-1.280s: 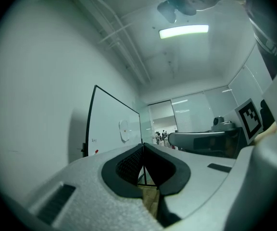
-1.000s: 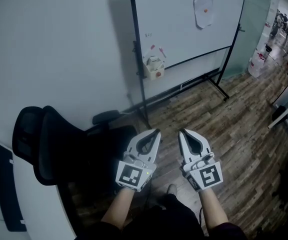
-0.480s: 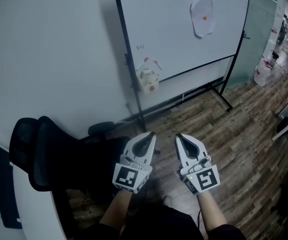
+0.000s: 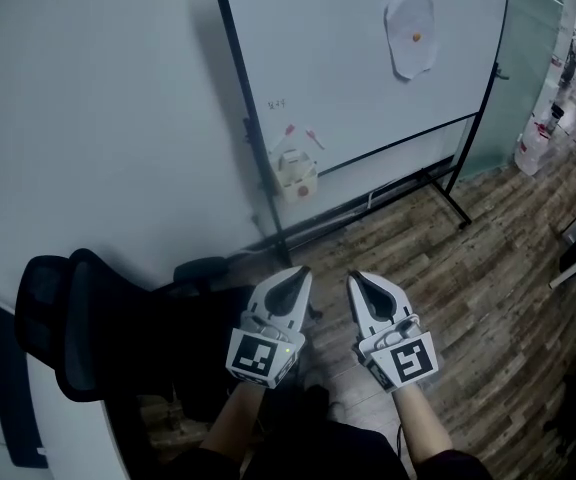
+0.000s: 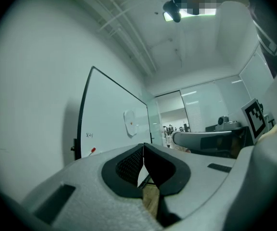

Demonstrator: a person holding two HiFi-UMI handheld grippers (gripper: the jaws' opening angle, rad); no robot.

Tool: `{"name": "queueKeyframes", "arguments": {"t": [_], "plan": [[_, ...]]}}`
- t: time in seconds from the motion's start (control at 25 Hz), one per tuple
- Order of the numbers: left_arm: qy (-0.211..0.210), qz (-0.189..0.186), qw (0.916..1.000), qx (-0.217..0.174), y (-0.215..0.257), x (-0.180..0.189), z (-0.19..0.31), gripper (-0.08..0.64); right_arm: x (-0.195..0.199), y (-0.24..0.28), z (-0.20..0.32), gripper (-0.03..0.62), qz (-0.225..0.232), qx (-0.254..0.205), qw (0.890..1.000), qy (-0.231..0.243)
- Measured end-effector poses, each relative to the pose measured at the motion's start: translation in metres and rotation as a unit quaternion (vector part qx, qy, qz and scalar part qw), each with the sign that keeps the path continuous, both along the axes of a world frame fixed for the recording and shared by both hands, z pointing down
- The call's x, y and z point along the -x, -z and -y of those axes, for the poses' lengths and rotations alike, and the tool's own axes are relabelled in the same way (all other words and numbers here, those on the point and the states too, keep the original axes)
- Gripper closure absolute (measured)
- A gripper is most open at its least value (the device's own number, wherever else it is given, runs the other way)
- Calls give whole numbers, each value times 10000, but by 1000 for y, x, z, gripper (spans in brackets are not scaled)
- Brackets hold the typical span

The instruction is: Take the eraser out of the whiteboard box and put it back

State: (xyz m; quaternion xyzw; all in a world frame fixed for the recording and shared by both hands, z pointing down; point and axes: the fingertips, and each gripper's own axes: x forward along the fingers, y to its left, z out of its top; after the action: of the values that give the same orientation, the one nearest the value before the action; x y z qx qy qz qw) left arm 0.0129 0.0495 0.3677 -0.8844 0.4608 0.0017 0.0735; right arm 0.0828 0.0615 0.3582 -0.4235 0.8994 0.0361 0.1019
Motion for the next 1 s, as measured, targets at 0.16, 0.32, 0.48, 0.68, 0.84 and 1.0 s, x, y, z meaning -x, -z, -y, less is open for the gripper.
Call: {"name": "queueKeyframes", "arguments": {"t": [0.16,0.32,0.48,0.68,0.84,1.0], "plan": [[-32,-85,9999,60,-4,6,34,554,3,-3,34,589,-30,-67,9999,-93],[-67,-131,9999,67,-2,14,65,554,10,1,64,589,-25,-70,9998,-175],[-117,-150,9997,139,-6,22,89,554,19,-2,89,589,-43,-25,9997,-229],[-216,-168,9996,95,-8,28,113,554,29,-4,112,589,-76,60,9996,-262],[-295,-165,9993,167,-14,30,130,554,30,-9,129,589,-116,63,9992,-386],[-368,-173,9990,196,-21,32,145,554,32,-12,142,589,-69,104,9990,-437]]}}
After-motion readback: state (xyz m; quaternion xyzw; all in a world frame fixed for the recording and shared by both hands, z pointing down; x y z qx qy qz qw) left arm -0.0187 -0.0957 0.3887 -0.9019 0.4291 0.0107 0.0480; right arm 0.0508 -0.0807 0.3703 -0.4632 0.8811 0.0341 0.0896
